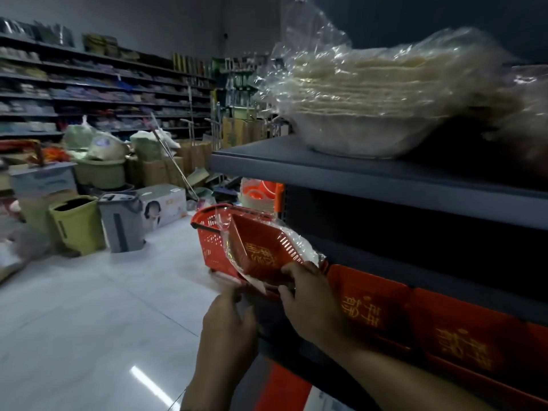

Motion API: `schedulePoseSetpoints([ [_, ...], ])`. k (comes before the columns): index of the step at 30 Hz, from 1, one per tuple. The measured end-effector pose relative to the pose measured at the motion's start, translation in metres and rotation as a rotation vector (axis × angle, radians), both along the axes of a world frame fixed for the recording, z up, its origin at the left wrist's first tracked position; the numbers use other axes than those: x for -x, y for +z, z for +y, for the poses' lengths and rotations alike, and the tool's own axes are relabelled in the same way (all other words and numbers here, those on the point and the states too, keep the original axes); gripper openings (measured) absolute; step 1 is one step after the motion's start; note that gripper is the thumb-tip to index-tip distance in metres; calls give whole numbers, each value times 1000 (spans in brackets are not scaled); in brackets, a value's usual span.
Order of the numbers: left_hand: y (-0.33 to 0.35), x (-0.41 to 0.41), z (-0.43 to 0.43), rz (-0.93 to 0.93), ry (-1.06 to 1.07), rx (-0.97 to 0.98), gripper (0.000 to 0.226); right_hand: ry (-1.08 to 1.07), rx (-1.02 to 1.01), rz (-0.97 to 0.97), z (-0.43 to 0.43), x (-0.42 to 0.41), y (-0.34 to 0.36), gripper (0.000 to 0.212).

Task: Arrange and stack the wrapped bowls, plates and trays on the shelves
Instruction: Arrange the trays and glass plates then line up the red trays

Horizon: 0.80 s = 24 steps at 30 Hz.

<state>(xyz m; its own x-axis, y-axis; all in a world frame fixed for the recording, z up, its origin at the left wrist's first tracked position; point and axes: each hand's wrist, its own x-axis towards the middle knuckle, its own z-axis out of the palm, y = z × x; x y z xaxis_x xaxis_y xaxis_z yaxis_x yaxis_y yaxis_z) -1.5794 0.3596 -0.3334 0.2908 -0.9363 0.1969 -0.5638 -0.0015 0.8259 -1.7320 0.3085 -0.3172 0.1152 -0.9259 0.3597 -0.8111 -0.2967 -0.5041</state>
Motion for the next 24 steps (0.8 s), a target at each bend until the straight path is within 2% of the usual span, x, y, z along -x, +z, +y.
schedulePoseSetpoints([
  [6,-4,10,-19,115,-28,38,37,20,-37,174,-59,-14,-5,39],
  [9,-1,12,-25,200,-22,51,36,35,-53,187,-70,-14,-13,30],
  [15,0,15,-29,294,31,116,24,76,75,186,-72,-8,-7,18],
  [17,3,15,-27,378,44,111,17,98,131,255,-61,-3,-3,17],
  [18,5,14,-26,442,53,101,19,104,179,310,-53,1,-1,19],
  [20,7,12,-25,609,54,72,37,112,245,402,-34,10,0,28],
  [22,10,12,-23,786,0,-7,61,123,261,421,-12,20,-1,37],
  [24,14,14,-20,879,-71,-84,68,137,327,419,6,31,-5,43],
])
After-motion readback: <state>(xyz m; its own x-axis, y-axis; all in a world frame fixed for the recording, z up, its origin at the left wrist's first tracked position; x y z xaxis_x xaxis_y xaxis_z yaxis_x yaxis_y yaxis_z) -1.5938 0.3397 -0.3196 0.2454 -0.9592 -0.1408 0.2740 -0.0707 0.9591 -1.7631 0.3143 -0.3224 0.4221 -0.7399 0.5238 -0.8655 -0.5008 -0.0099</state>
